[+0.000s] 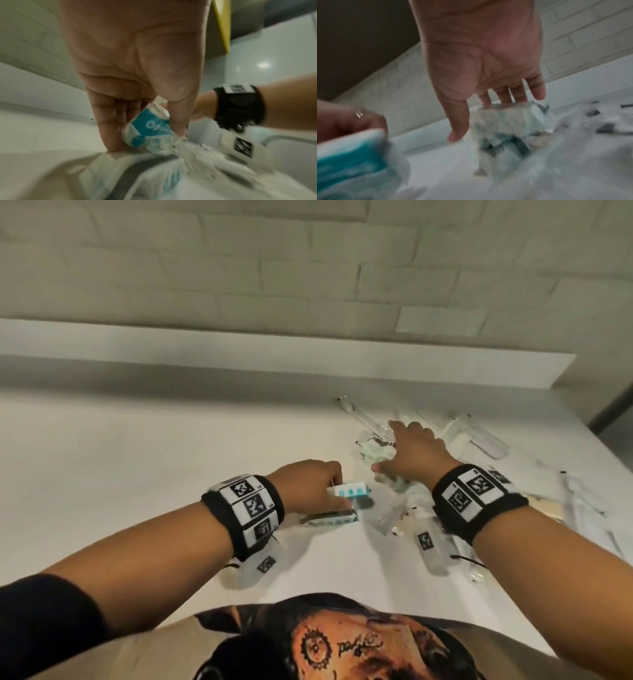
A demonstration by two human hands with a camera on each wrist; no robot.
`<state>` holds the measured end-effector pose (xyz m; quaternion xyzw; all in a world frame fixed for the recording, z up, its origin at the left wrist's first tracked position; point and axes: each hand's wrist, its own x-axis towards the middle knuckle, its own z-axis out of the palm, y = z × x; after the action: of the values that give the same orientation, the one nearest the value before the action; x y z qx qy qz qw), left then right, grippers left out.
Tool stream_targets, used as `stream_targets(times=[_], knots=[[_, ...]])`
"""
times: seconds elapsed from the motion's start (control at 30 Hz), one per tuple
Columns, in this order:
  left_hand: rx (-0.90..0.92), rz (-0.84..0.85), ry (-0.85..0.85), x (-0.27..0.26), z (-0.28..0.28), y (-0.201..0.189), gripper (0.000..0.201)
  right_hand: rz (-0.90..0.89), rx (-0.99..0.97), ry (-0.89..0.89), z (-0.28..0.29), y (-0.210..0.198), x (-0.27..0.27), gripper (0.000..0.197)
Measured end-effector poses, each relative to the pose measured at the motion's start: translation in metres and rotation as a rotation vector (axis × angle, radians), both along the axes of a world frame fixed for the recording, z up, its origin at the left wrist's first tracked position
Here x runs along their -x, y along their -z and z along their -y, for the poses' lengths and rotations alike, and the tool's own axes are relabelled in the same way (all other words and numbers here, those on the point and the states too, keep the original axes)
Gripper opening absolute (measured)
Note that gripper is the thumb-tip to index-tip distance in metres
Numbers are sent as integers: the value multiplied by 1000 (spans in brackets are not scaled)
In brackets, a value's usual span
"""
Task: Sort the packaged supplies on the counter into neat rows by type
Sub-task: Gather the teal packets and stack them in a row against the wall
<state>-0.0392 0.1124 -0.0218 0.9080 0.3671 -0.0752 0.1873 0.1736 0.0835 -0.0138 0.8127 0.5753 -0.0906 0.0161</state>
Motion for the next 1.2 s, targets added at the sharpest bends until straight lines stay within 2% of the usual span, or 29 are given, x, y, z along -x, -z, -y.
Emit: stream_targets(times=[0.07,0.13,0.23,0.27,0.33,0.4,0.47,0.53,0.63,0.7,0.8,0.87,0.97,1.0,1.07,1.1,1.2], knots=[[40,11,-98,3,-21,-4,44,-39,-148,-44,5,-13,4,77],[24,17,-170,12,-38,-6,41,-126,-200,-131,13,-26,15,52],[4,23,-193,20,-53,-4,35,-225,-17,-345,28,-31,41,25],[21,23,-195,21,-54,-1,34,-210,40,-420,31,-27,51,23],[81,37,-202,18,-55,5,32,-137,111,-512,32,-13,65,34],[100,27,-184,15,-53,10,33,-59,124,-560,33,6,74,49],[94,19,-172,13,-51,14,32,-40,106,-586,34,20,76,51],[107,44,-186,13,-51,13,29,-78,124,-582,34,21,74,43],[92,32,-235,14,-51,10,24,-236,332,-495,29,5,68,33],[71,-49,-221,16,-51,8,27,-160,395,-383,23,-3,61,38],[195,-172,-189,13,-44,4,31,29,325,-261,19,-8,43,30],[126,-225,-123,8,-39,-1,31,11,278,-220,19,-10,35,26],[-34,-2,-91,1,-40,-5,19,-105,197,-234,24,-9,38,26],[-41,68,-60,0,-42,-3,23,-134,188,-267,27,-6,43,30],[0,73,27,-3,-45,-1,35,-119,195,-354,34,4,53,50],[19,43,62,-4,-46,1,37,-93,201,-382,37,8,57,53],[51,8,45,-3,-50,3,30,-32,209,-375,39,8,56,42]])
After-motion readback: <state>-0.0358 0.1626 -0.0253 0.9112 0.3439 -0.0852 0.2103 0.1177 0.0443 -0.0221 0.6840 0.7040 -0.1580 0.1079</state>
